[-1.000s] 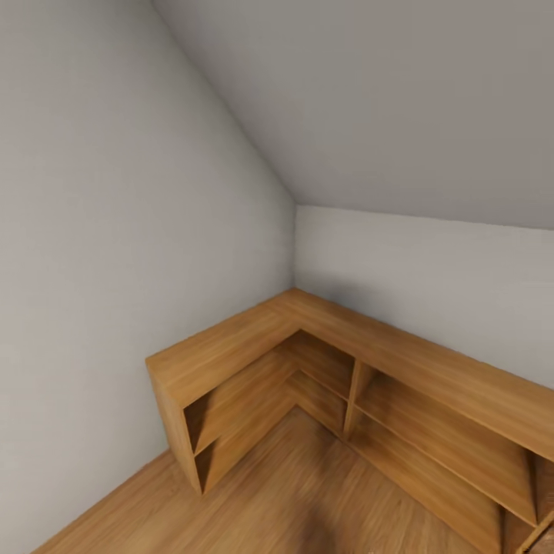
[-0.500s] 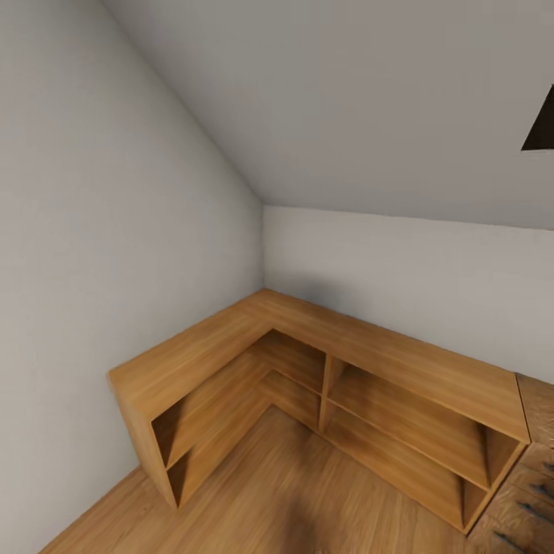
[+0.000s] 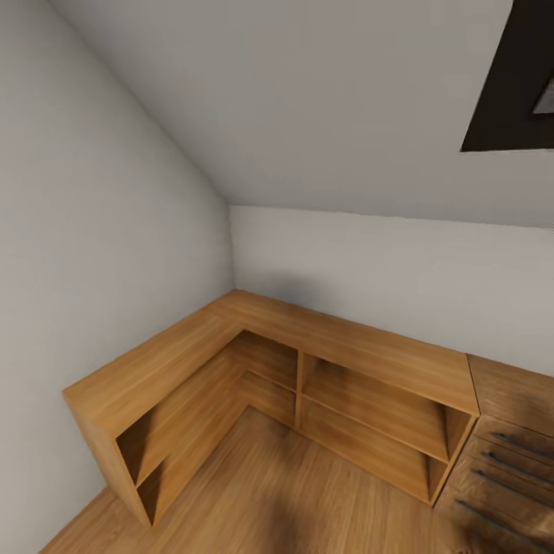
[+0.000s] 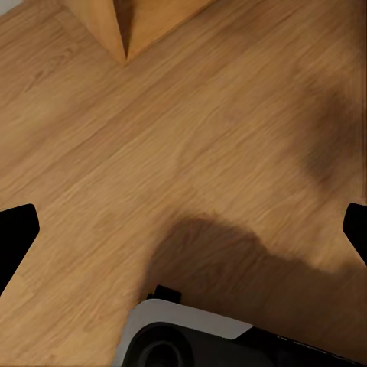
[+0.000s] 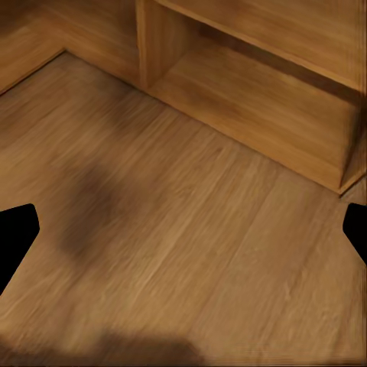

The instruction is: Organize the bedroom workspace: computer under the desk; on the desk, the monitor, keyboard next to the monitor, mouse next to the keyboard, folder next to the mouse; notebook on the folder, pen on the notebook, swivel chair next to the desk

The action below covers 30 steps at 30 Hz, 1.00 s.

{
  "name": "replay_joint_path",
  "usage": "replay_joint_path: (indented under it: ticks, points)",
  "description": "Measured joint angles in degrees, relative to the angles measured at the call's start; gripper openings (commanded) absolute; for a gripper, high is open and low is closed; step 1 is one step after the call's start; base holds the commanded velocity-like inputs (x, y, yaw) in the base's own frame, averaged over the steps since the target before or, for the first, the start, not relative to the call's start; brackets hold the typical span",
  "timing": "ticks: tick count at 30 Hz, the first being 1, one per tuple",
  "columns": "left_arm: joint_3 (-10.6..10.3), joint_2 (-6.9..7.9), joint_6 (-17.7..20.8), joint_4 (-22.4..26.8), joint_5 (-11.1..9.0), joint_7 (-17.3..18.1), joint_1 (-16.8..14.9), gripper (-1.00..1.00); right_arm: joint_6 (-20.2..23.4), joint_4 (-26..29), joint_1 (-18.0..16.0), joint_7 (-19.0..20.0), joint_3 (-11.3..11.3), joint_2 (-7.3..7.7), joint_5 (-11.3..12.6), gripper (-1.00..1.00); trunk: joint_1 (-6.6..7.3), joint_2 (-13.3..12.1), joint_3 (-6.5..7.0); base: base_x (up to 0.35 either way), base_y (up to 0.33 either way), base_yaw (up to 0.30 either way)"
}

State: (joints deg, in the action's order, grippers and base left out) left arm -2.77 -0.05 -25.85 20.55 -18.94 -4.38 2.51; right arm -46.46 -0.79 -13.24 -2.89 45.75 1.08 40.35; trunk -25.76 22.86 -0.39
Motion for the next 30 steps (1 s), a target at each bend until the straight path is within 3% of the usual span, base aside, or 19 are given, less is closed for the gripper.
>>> replay_joint_path:
  ticks: [12,30]
  points:
    - [0.0,-0.05,0.0,-0.01,-0.01,0.0,0.02,1.0,0.02,0.0,0.02,-0.01,-0.01,0.0,-0.05,1.0,0.04,-0.05,-0.65,0.225,0.041,-0.199]
    - [0.0,-0.04,0.0,-0.01,0.0,0.0,0.03,1.0,-0.06,0.0,0.02,0.03,0.16,-0.03,-0.09,1.0,0.04,-0.05,-1.11,0.317,0.042,-0.057]
